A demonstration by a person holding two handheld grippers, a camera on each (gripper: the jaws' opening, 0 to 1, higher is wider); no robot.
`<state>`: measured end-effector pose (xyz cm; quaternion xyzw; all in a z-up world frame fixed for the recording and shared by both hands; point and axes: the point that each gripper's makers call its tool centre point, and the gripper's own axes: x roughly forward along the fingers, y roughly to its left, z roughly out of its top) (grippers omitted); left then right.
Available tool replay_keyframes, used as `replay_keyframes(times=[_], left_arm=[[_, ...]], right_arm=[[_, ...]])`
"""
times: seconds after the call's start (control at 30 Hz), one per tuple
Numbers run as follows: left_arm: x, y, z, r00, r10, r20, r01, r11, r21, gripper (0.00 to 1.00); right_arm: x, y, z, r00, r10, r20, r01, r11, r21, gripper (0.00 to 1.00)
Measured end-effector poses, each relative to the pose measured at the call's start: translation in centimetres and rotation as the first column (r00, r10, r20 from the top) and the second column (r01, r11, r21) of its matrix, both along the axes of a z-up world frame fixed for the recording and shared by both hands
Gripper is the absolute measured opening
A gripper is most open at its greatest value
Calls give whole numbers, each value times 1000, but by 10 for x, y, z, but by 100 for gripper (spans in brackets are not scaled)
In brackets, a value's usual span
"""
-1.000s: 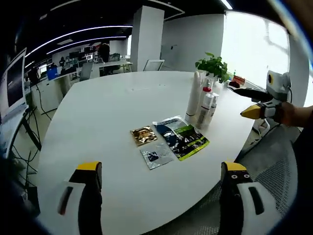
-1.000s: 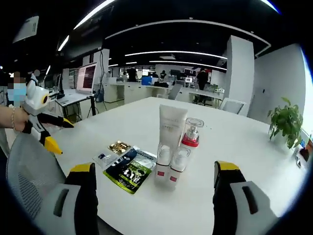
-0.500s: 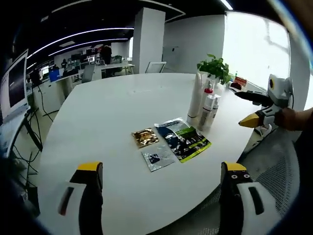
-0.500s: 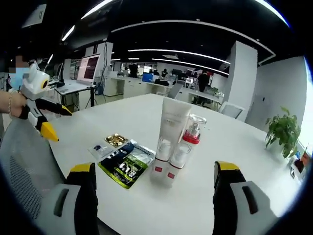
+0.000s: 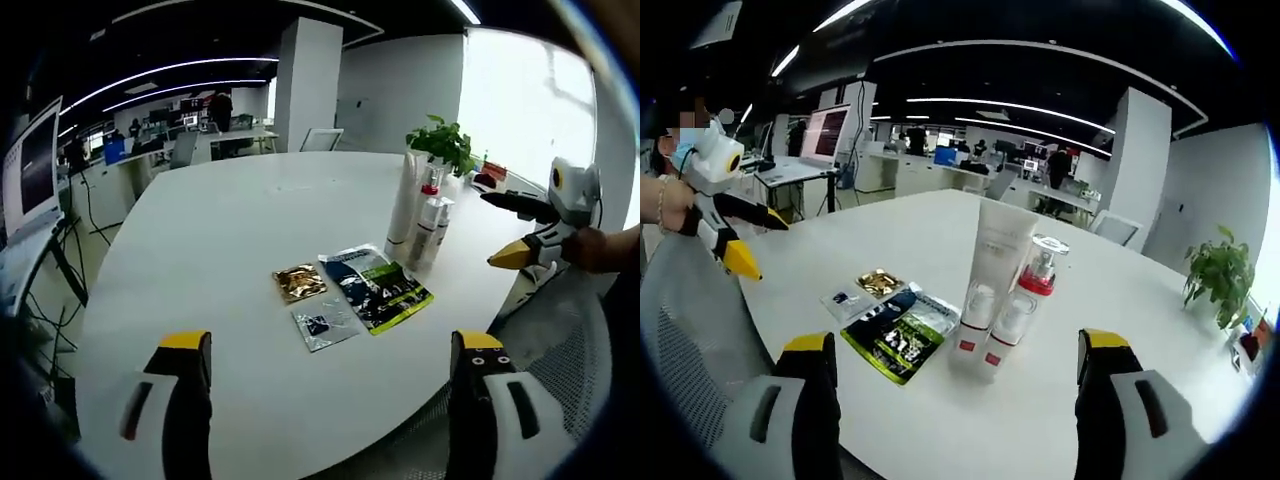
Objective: Arrange the skincare products in the storage area until every visible bottle or jar stands upright without overlapping.
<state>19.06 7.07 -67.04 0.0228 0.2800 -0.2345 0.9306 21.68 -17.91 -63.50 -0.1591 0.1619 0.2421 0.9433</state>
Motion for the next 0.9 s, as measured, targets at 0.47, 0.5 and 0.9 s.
replay_keyframes(times=[0.47,0.5,0.9], left_arm=[[0,1,0,1000,10,-1,-10,1000,2,99],[0,1,-1,1000,10,-1,-10,1000,1,99],[-1,-1,-1,1000,9,-9,-9,1000,-15,98]], right_arm=[[1,-2,-4,1000,-6,-15,6,1000,-12,99],[1,-2,-4,1000,-6,-13,6,1000,-14,99],[2,-4,-7,1000,-19,-23,19,999,-27,99]])
